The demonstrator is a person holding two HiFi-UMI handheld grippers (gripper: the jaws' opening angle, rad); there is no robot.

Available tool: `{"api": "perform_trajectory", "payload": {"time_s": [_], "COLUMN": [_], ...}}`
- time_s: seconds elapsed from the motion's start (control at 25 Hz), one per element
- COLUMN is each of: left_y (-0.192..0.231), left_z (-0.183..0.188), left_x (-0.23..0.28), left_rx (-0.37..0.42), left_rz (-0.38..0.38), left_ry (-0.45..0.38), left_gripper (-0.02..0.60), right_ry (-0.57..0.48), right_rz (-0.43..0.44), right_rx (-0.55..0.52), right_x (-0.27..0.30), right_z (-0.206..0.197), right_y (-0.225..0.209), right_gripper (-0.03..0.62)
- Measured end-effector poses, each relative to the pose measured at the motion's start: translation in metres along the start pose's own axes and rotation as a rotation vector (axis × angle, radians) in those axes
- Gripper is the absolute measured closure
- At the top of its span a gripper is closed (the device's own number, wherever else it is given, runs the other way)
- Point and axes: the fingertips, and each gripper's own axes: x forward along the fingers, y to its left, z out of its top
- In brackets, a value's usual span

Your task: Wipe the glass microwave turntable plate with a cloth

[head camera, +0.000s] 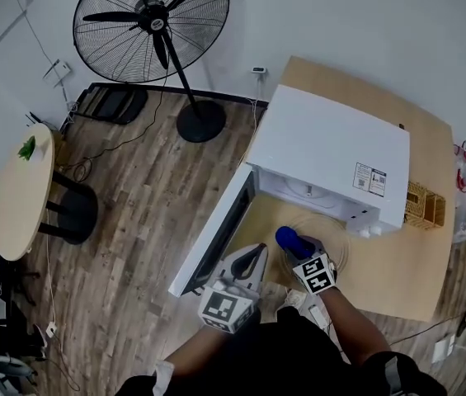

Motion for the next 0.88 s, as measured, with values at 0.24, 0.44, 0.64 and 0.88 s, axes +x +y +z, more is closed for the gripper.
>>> {"api": "perform_trajectory", "payload": {"time_s": [0.24,0.44,0.64,0.88], "left_y": [0.01,0.01,0.007,0.01], "left_z": [0.004,-0.005,-0.006,-0.01], "left_x": [0.001,0.0,0.001,0.004], "left_rx": [0.01,-0.006,-0.002,-0.003], "left_rz": [0.016,0.026,0.02,0.028], "left_ry": [-0.004,0.008,0.003,0.022], "left_gripper": [0.58,0.58,0.58,0.58], "right_ry": [0.076,0.078,0.087,0.074], "right_rz": [0.031,0.021,-0.003,-0.072], "right_rx": [-0.031,-0.029,-0.002,0.057], "right_x": [0.016,0.018,0.019,0.015], "right_z": [-0.013,-0.011,-0.014,-0.015], "right_y": [0.002,-0.003,-0.018,-0.05], "right_gripper": [0.437,0.436,0.434,0.433]}}
